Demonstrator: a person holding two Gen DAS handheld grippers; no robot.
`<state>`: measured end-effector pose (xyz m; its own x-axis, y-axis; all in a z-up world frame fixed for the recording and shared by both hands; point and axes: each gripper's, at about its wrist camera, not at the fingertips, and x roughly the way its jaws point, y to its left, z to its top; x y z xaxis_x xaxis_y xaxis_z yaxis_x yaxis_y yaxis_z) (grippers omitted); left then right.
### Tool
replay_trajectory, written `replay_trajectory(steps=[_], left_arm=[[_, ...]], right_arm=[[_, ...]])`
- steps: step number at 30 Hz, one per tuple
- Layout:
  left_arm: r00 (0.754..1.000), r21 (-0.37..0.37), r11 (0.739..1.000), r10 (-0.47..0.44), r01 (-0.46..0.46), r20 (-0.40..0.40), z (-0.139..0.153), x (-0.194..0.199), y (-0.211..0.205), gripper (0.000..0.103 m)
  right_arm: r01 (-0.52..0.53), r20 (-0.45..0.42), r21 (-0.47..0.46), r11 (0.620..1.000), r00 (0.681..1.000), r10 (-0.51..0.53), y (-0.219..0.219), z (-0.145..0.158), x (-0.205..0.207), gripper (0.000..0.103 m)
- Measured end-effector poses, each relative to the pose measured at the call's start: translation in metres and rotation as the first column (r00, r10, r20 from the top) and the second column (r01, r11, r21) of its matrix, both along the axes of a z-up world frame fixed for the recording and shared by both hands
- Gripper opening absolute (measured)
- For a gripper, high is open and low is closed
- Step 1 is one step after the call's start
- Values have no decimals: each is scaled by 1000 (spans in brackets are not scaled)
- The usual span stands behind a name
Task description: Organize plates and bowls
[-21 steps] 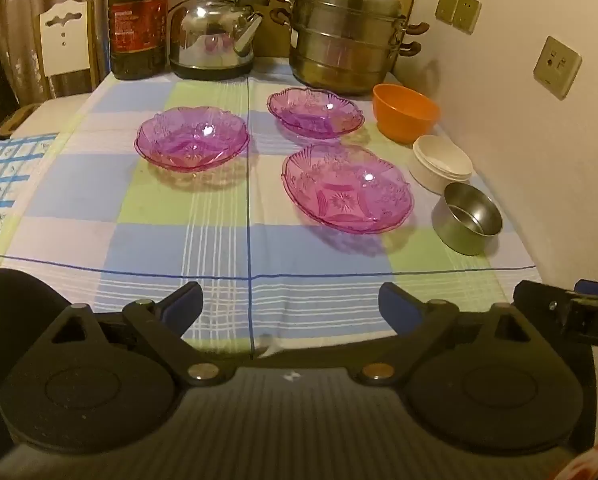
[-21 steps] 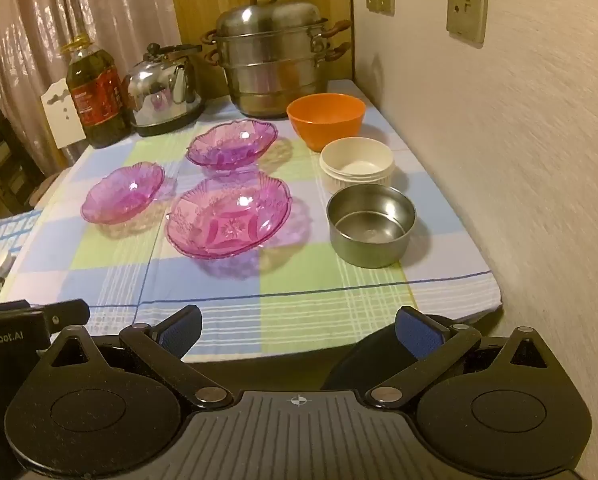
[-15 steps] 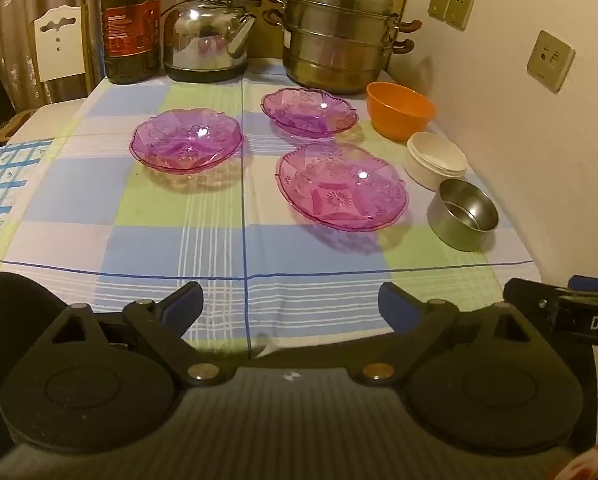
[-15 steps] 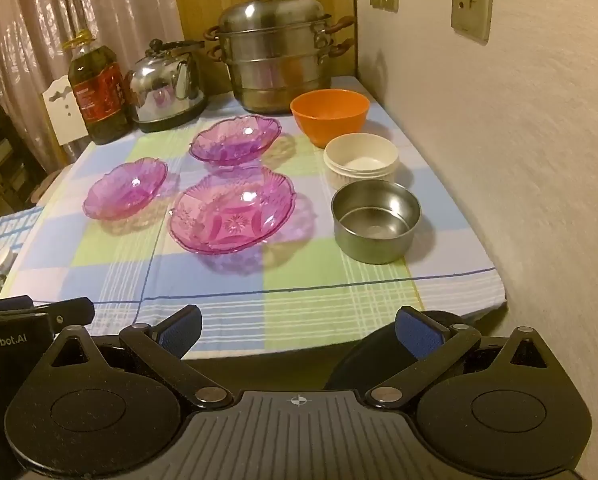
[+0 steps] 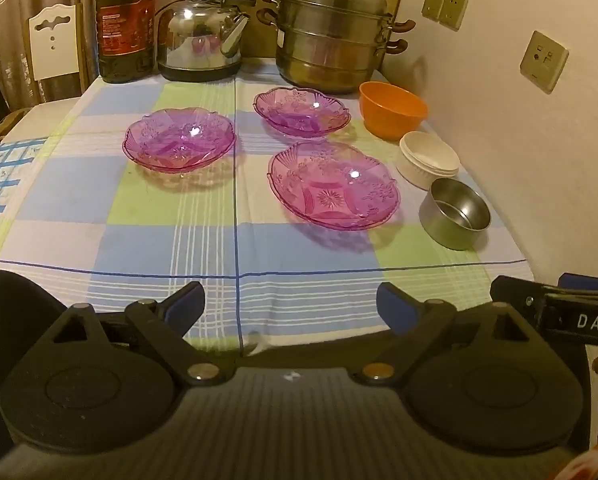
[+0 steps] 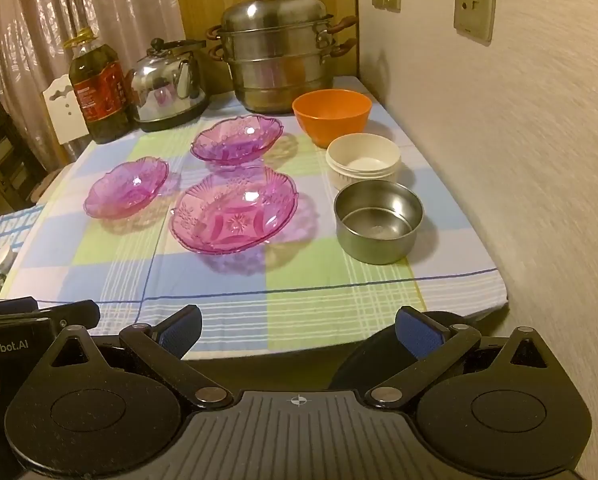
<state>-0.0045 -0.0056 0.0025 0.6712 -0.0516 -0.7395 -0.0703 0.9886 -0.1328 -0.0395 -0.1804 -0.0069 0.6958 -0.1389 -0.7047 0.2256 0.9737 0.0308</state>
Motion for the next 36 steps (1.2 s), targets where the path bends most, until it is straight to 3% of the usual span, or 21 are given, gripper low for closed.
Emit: replay_trajectory(steps=[36], left_arm=[[1000, -6, 1000, -1, 1, 0, -1, 1, -3, 91]], right_arm=[[7, 5, -1, 1000, 1000, -7, 1, 1, 1, 102]])
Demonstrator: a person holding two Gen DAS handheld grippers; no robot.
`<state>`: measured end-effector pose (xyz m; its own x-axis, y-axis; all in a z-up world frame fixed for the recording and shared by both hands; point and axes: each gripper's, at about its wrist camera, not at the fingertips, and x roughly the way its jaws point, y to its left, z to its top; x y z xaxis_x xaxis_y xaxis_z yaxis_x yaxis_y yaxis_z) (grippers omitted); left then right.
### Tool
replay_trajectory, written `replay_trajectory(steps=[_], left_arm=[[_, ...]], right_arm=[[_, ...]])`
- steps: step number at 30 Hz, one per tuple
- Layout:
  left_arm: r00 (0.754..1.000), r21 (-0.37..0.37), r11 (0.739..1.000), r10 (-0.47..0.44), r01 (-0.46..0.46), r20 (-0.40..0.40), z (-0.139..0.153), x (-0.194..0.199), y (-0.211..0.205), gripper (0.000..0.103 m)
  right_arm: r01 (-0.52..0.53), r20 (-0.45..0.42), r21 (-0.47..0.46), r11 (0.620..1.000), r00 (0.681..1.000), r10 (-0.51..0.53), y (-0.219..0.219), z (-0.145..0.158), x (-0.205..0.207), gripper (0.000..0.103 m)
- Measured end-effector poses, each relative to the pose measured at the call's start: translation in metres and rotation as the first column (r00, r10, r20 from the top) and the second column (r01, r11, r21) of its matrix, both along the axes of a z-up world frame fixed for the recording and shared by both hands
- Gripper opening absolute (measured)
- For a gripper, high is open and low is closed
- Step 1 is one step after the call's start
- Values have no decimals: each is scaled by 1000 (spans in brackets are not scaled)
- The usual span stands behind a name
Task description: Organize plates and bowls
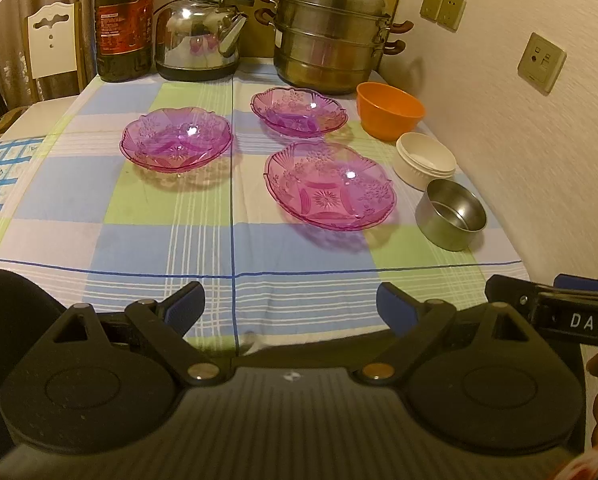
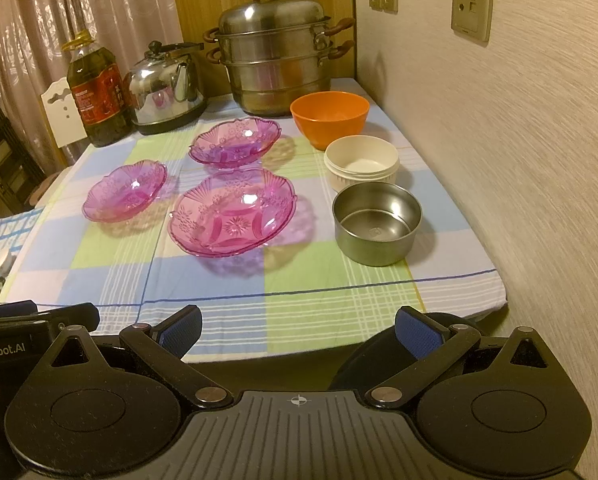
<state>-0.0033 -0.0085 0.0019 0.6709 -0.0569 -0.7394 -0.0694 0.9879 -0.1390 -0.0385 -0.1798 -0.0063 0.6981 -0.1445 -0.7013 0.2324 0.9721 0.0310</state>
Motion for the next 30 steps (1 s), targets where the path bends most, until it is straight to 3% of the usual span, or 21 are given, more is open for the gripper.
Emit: replay_trajectory(steps=[30], left_arm=[[1000, -12, 1000, -1, 0, -4, 2, 1, 2, 91]], right_arm=[[-1, 1, -3, 1000, 1000, 1, 1, 2, 2, 102]])
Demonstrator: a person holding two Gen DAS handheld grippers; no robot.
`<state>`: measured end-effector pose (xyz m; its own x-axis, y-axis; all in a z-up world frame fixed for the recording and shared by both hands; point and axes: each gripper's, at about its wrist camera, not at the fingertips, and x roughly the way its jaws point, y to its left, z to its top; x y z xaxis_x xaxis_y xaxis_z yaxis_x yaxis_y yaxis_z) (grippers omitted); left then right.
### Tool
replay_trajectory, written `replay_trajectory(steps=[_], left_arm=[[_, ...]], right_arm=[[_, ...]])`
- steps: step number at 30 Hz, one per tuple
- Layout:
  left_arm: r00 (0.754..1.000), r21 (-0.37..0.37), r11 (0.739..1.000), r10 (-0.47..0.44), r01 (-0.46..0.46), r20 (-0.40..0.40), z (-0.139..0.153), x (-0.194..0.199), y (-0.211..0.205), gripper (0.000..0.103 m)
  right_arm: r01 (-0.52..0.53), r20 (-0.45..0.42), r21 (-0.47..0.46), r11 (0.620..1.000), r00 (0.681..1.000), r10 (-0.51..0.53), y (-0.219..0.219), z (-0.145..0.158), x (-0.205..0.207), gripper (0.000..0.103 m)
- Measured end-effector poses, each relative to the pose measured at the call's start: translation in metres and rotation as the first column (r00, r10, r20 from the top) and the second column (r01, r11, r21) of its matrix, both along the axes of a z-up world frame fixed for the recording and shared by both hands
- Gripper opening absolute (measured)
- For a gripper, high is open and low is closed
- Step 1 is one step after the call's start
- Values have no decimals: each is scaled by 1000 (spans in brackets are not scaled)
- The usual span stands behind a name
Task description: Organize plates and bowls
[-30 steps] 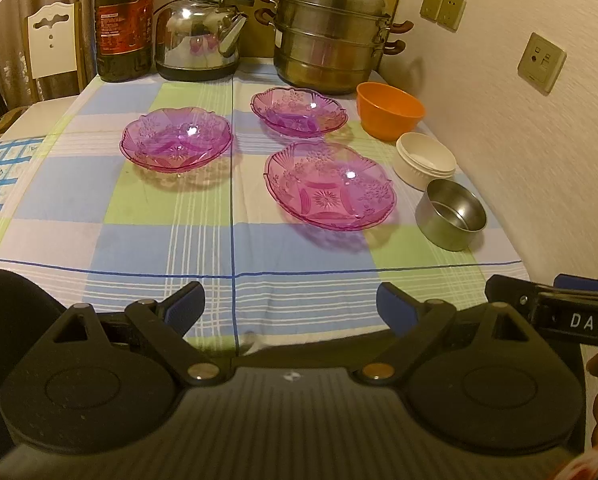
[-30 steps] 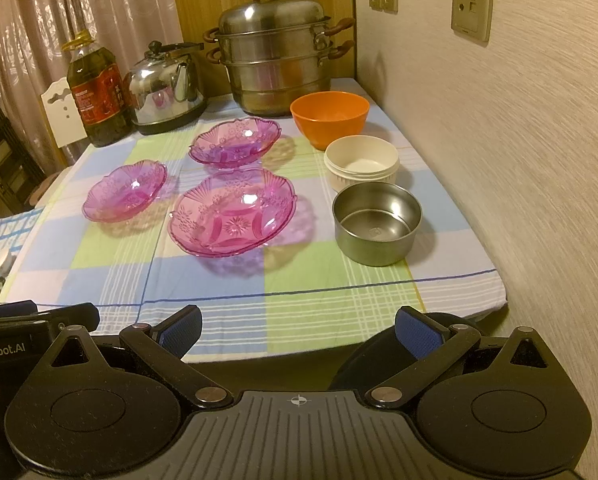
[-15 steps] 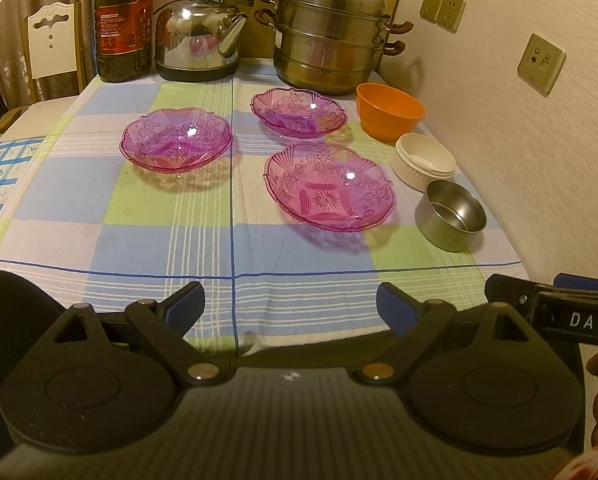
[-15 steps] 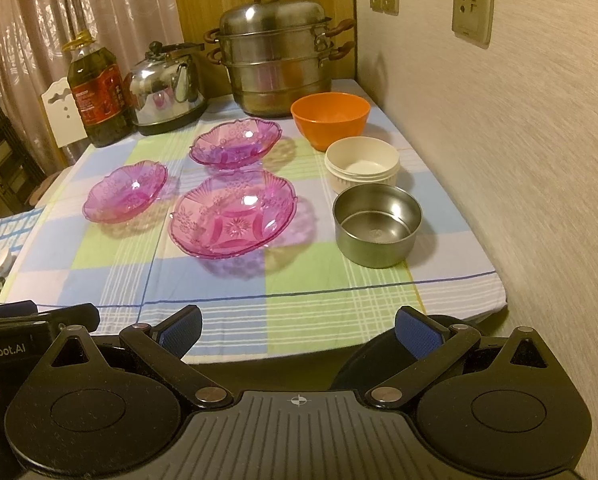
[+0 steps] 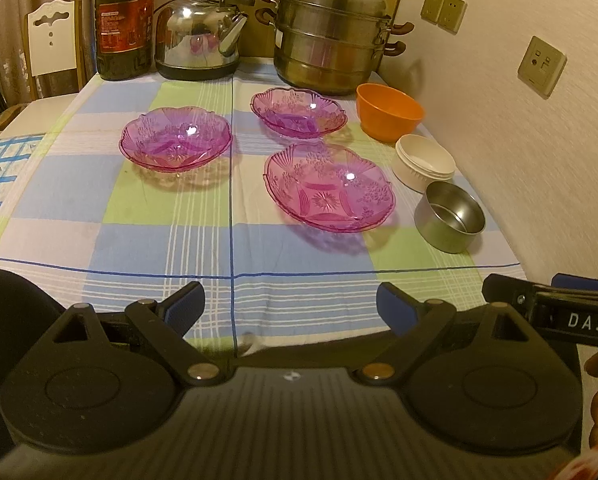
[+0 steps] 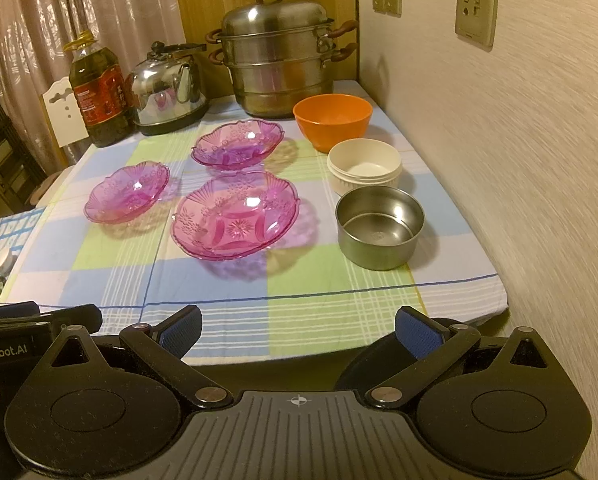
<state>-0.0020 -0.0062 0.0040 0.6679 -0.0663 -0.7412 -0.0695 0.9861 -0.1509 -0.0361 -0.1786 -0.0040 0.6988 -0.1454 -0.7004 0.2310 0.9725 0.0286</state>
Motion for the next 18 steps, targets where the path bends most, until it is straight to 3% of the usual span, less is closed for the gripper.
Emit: replay_trajectory(steps=[12, 18], left_arm=[[1000, -7, 1000, 2, -2, 0, 0, 0, 2, 91], [1000, -65, 998, 16, -15, 10, 3, 5, 14, 91]], right_arm=[[1, 4, 3, 1000, 1000, -1, 1, 1, 1, 102], [4, 36, 29, 1000, 999, -5, 1, 5, 8, 102]])
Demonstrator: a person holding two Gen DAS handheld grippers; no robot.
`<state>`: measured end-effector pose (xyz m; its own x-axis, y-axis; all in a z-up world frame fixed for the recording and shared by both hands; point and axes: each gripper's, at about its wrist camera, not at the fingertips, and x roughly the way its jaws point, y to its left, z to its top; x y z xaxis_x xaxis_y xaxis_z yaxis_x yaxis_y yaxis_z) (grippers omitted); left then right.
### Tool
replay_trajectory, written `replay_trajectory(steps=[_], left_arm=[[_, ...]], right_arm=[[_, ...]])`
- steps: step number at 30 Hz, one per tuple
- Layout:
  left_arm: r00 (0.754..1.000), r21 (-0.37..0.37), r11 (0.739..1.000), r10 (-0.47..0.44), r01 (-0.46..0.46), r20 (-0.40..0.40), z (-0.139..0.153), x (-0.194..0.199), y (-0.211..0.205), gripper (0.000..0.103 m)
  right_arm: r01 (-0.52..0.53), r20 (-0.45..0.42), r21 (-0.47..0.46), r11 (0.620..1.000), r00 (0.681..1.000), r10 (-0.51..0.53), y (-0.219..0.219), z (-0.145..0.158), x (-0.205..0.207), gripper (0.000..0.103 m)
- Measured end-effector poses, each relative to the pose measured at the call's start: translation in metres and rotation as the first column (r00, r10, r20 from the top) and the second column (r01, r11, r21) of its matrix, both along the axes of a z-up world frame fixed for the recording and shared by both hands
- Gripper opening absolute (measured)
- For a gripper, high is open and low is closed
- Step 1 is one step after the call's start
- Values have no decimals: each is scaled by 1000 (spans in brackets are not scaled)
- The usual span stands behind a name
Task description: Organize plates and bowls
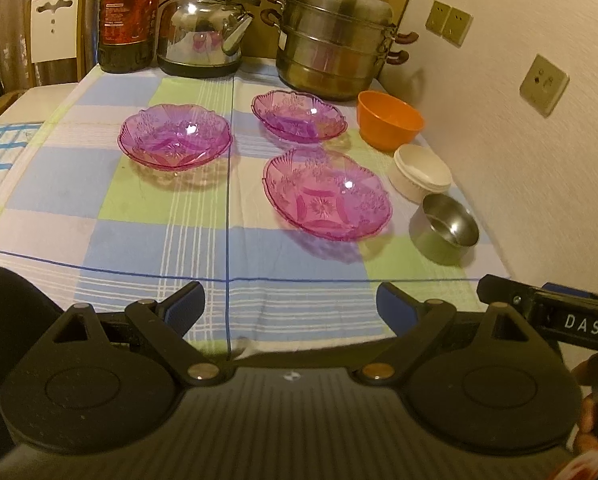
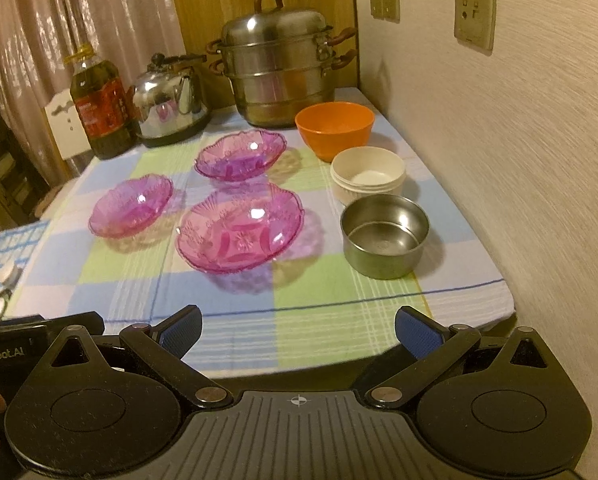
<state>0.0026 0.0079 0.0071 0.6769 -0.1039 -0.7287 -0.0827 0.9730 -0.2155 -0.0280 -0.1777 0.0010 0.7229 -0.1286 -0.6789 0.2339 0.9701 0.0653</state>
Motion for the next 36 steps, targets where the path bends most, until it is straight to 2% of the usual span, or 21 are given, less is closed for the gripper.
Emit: replay_trajectory(steps=[5, 12, 19, 26, 33, 36], left_arm=[[1000, -33, 999, 18, -18, 8, 0, 14, 17, 91], [995, -76, 993, 93, -89, 43, 7, 43, 63, 91], [975, -142, 972, 202, -189, 90, 11, 81, 120, 91], [959, -86, 968, 246, -236, 143, 6, 121, 160, 91], [962, -34, 964, 266, -264, 66, -21, 167, 196, 91], [957, -42, 958, 286, -285, 36, -36, 184, 212, 91]], right_arm=[[-15, 26, 45, 999, 1000, 14, -2, 2, 17, 102], [-61, 69, 129, 990, 996, 53, 5, 8, 60, 102], [-157, 123, 116, 981, 982, 142, 31, 7, 113, 102], [-204, 132, 164, 965, 974, 184, 46, -6, 175, 102], [-190, 79, 236, 953, 981, 176, 50, -30, 248, 102], [-188, 61, 247, 951, 982, 179, 53, -45, 281, 102]])
